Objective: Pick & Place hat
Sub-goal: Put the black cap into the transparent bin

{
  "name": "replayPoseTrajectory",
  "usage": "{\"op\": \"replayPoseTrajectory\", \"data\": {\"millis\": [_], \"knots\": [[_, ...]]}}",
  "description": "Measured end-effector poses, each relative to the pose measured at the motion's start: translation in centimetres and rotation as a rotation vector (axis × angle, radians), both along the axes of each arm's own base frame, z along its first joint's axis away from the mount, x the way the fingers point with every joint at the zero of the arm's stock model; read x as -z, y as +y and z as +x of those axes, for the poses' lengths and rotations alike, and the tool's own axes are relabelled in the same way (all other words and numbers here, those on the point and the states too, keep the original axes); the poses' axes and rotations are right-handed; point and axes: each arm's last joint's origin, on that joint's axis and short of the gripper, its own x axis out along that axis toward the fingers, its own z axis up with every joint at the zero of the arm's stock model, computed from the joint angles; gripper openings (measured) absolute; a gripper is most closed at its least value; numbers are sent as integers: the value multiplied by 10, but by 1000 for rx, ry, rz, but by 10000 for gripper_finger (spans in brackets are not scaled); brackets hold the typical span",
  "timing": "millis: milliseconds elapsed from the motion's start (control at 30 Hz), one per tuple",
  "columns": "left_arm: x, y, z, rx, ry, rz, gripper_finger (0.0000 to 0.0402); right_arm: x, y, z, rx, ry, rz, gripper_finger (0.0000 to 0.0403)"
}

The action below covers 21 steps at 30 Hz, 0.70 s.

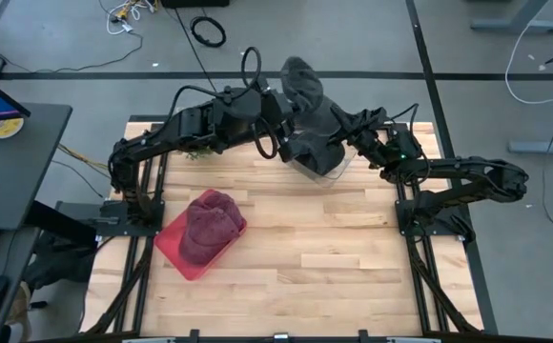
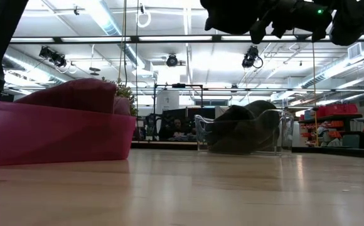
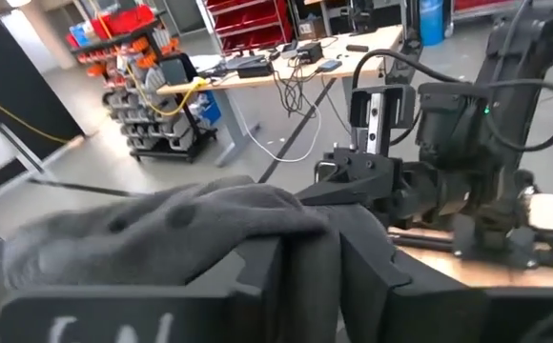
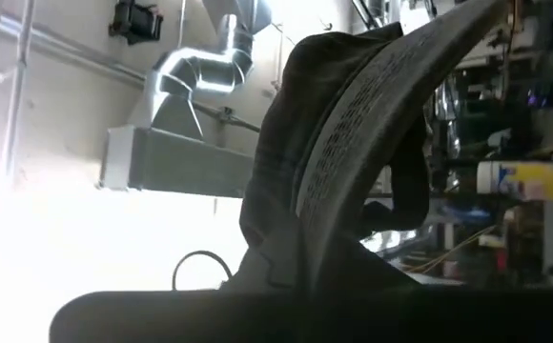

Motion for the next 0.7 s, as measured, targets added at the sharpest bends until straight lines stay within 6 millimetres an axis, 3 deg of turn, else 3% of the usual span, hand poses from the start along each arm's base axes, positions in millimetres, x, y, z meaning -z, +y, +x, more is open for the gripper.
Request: {"op": "replayPoseTrajectory", "data": {"millis": [200,400,700], "knots": [[0,-8,1,10,-31,-50,131,0,-2,-1,57,46,-105,6],[-1,-18,0,27,-35,-51,208,-1,-6,-3,102,76,-174,6],[-5,-15,-13,-194,-33,-36,325,-9,-6,-11,166,63,-375,6]]}}
